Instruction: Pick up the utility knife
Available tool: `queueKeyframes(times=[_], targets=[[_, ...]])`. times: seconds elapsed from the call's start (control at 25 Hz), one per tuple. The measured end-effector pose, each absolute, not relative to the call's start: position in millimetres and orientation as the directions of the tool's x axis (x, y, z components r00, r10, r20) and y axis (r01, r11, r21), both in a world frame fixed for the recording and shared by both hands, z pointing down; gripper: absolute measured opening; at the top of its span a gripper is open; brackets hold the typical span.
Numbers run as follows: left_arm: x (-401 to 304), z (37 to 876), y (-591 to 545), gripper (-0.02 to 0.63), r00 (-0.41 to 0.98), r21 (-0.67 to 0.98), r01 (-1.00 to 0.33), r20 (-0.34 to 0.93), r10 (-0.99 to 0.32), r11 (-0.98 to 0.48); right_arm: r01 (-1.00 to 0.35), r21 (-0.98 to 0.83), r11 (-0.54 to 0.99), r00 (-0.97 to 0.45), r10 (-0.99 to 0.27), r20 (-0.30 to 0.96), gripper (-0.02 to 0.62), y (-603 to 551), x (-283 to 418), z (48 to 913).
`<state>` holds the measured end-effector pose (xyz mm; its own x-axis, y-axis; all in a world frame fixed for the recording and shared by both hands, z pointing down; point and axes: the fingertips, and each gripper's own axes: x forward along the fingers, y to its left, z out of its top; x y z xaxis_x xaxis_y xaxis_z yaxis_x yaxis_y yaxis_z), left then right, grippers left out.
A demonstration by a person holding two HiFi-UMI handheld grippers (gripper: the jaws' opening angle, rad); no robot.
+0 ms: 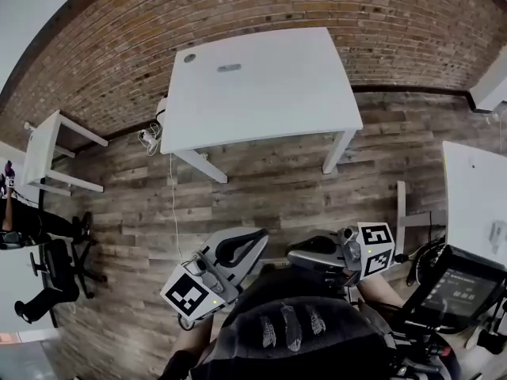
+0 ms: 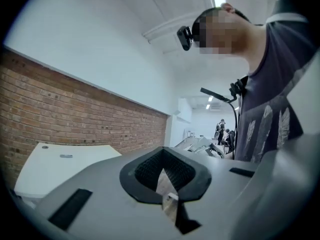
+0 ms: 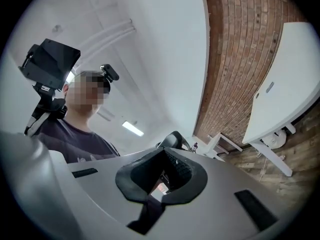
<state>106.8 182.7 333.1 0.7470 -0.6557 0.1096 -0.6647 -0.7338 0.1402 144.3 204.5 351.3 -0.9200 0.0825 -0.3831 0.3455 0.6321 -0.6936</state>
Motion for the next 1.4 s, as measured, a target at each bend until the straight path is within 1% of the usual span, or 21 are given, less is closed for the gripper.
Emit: queueKeyframes(times=[0.28, 0.44, 0.52, 0.6, 0.8, 0.88, 0.96, 1.16, 1.28, 1.4], targets=[[136.0, 343.9, 157.7, -0.005, 0.687, 0.047, -0.716, 0.228, -0.690, -0.697, 0.313, -0.675, 0.668, -0.933, 0.081, -0.352, 0.000, 182.6, 181.9, 366.7], [144.0, 349.0, 150.7, -0.005, 0.674, 0.013, -0.716, 0.272, -0.687, -0.698, 0.317, -0.647, 0.694, -0.915, 0.044, -0.400, -0.001, 166.0, 199.0, 363.0], [146.6, 350.1, 146.2, -0.005, 0.667, -0.002, -0.717, 0.289, -0.687, -0.697, 0.293, -0.648, 0.704, -0.919, 0.019, -0.395, 0.000, 157.4, 206.5, 363.1], [143.7, 350.4, 141.0, -0.005, 0.656, -0.005, -0.726, 0.296, -0.694, -0.688, 0.225, -0.645, 0.730, -0.943, -0.004, -0.333, 0.000, 150.9, 207.1, 369.3], [109.5, 354.1, 122.8, -0.005, 0.656, 0.015, -0.735, 0.270, -0.705, -0.678, 0.014, -0.593, 0.805, -0.992, -0.063, -0.109, 0.000, 134.1, 178.6, 394.8], [98.8, 355.9, 115.0, -0.005, 0.654, 0.021, -0.740, 0.256, -0.712, -0.672, -0.043, -0.556, 0.830, -0.998, -0.061, -0.015, 0.000, 126.0, 168.2, 402.9], [100.2, 357.3, 106.7, -0.005, 0.659, 0.044, -0.741, 0.240, -0.713, -0.670, -0.079, -0.529, 0.845, -0.997, -0.061, 0.051, 0.000, 117.9, 168.6, 405.8], [90.7, 357.4, 85.4, -0.005, 0.690, 0.088, -0.720, 0.197, -0.696, -0.689, -0.076, -0.506, 0.859, -0.996, -0.042, 0.077, -0.001, 102.5, 154.3, 394.9], [65.8, 357.9, 75.8, -0.005, 0.693, 0.114, -0.720, 0.171, -0.701, -0.684, -0.096, -0.494, 0.864, -0.992, -0.046, 0.113, -0.001, 92.6, 129.9, 394.3], [28.0, 364.0, 65.6, -0.005, 0.665, 0.120, -0.746, 0.176, -0.725, -0.655, -0.115, -0.487, 0.866, -0.988, -0.048, 0.148, 0.000, 88.1, 102.3, 391.4]])
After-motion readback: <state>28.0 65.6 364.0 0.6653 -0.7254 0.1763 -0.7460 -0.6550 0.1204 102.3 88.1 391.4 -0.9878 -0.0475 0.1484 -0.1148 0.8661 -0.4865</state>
